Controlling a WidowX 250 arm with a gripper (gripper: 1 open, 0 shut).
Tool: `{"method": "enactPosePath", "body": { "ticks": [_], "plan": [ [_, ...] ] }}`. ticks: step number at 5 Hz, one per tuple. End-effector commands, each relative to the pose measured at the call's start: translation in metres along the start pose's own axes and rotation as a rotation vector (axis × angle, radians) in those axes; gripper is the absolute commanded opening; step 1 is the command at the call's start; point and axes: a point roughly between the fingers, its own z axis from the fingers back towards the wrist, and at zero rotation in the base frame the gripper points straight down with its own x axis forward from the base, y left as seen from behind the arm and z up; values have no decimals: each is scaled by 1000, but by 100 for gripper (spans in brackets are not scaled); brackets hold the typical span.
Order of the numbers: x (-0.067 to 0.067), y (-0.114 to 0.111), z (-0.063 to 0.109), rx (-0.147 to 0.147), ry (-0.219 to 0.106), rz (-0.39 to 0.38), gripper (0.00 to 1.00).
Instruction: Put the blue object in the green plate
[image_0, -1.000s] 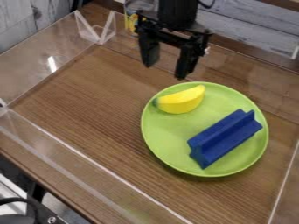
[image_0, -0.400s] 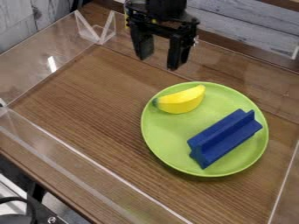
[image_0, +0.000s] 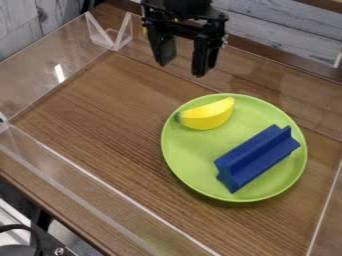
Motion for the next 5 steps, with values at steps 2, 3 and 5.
{"method": "enactPosePath", "body": {
  "ticks": [2, 3, 5],
  "plan": [
    [0, -2, 14, 0, -60, -32, 100],
    [1, -3, 13, -5, -66, -41, 100],
    [3, -1, 13, -10, -72, -43, 100]
  ]
}}
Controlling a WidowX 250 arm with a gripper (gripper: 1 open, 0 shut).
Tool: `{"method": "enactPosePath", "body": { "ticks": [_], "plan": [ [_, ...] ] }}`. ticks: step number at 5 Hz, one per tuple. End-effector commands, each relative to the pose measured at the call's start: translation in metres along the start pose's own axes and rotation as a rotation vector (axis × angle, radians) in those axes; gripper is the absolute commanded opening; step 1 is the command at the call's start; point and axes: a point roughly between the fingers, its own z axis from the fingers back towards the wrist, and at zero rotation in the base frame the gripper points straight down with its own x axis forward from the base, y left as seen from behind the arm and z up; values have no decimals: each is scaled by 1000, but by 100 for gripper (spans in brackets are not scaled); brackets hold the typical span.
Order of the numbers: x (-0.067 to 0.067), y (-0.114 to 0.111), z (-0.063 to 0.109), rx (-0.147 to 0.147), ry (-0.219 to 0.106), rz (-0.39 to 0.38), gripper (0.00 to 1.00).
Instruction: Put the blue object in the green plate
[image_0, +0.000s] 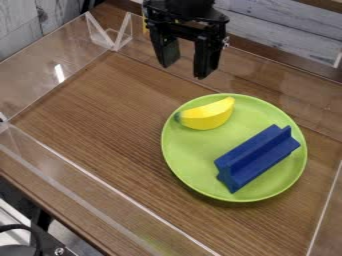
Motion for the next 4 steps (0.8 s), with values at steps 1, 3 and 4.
{"method": "enactPosePath", "body": {
  "ticks": [1, 3, 4],
  "plan": [
    [2, 3, 16, 12, -61, 6, 100],
    [2, 3, 17, 7, -66, 4, 100],
    [2, 3, 17, 5, -68, 2, 100]
  ]
}}
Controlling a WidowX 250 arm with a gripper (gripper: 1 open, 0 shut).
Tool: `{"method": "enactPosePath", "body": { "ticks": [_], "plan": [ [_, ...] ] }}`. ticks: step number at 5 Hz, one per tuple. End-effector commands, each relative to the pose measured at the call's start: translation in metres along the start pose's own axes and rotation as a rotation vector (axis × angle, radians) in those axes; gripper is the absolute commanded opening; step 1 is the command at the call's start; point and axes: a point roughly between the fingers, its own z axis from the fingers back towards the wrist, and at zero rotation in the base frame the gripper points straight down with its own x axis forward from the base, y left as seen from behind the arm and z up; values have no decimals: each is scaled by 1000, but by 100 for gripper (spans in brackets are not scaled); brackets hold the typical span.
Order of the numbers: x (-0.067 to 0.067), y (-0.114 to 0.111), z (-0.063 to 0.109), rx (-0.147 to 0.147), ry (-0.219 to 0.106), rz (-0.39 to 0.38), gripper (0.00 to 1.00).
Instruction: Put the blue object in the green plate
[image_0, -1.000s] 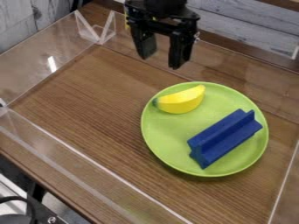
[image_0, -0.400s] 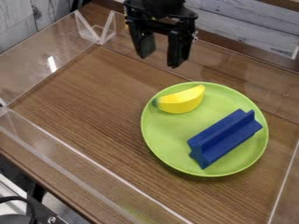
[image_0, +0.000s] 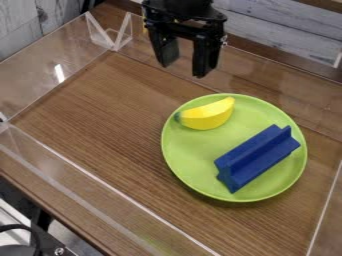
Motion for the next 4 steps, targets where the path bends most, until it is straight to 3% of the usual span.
{"method": "enactPosePath", "body": {
  "ticks": [1, 4],
  "plan": [
    [1, 1, 16, 12, -60, -4, 100],
    [1, 2, 19, 14, -72, 2, 100]
  ]
}}
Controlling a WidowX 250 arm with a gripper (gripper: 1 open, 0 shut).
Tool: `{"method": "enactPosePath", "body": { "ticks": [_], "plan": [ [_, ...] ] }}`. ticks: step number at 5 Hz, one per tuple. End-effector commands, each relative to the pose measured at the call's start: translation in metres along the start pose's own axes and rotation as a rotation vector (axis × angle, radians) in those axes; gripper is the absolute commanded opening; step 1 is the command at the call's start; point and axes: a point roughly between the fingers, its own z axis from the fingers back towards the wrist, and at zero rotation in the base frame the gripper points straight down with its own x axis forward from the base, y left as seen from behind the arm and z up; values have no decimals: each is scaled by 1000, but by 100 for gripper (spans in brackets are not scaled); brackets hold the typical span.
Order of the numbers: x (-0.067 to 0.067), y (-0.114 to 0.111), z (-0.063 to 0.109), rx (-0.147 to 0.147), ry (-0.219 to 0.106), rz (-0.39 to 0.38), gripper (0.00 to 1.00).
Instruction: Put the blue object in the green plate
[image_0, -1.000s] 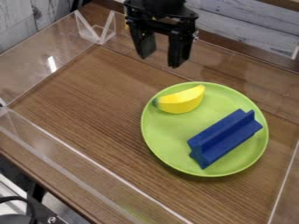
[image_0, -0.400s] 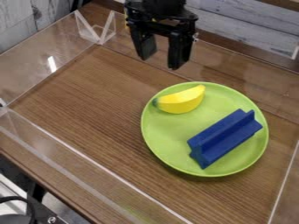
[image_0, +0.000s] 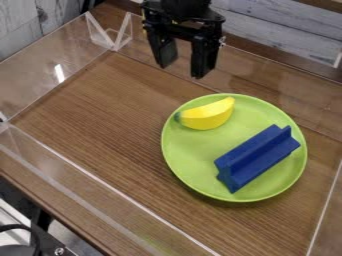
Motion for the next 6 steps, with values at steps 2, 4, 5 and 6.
{"method": "enactPosePath", "body": {
  "ticks": [2, 4, 5, 6],
  "plan": [
    [5, 3, 15, 15, -73, -15, 100],
    [5, 4, 11, 11, -64, -33, 100],
    [5, 4, 9, 9, -61, -41, 100],
    [6, 5, 8, 7, -62, -45, 100]
  ]
}}
